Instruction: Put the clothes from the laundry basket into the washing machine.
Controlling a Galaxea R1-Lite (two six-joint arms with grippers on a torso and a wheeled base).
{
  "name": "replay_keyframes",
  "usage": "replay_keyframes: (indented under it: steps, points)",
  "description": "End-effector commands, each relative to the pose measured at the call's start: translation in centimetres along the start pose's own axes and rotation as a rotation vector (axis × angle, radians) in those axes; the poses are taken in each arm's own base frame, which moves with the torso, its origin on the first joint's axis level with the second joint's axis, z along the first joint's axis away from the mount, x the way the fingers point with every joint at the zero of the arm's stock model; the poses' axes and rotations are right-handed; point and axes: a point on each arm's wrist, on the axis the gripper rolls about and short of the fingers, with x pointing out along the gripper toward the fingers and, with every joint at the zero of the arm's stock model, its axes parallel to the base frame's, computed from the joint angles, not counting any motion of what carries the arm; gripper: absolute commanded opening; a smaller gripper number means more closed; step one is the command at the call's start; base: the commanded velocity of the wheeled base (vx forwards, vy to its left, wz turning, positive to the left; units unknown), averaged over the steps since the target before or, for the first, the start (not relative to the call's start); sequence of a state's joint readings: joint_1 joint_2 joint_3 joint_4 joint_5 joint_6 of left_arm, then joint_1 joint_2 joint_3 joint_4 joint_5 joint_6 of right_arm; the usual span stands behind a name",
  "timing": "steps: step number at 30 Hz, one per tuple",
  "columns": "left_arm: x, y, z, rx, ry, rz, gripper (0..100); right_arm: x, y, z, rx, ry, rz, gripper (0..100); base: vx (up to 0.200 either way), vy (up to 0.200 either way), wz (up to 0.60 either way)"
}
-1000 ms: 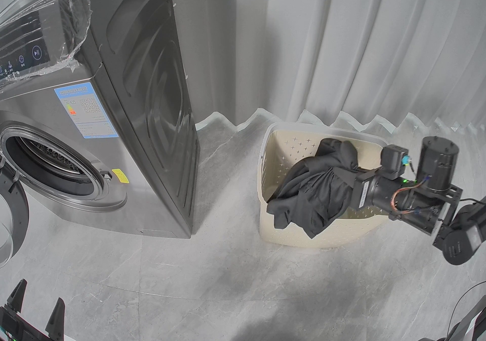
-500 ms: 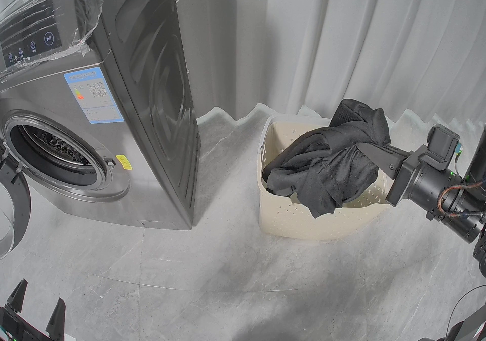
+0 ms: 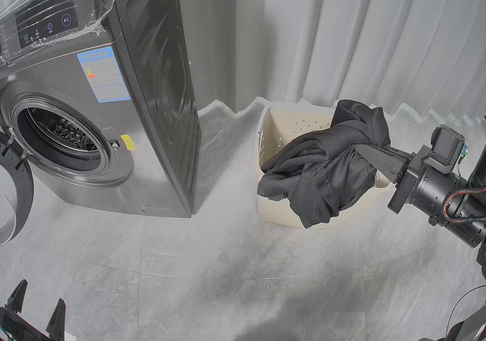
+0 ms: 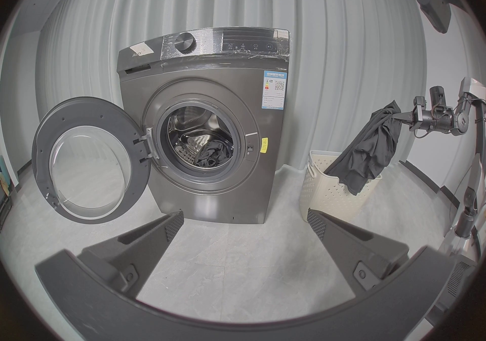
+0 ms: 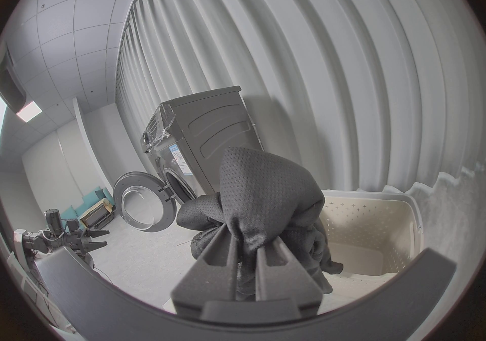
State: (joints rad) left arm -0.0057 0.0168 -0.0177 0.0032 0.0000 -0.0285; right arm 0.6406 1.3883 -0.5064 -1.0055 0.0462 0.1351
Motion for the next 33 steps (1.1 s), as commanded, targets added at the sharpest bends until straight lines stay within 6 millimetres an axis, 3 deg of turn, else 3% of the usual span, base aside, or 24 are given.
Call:
replay_keyframes:
  steps: [1,33]
  points:
    - [0.0,0.0,-0.4,-0.001,0.004,0.000,100,0.0,0.1,0.0,0.001,0.002,0.005,0,0.000,0.200,0.00]
    - [0.0,0.0,-0.4,-0.002,0.004,0.000,100,-0.1,1.3,-0.7,0.010,0.009,0.072,0,0.000,0.200,0.00]
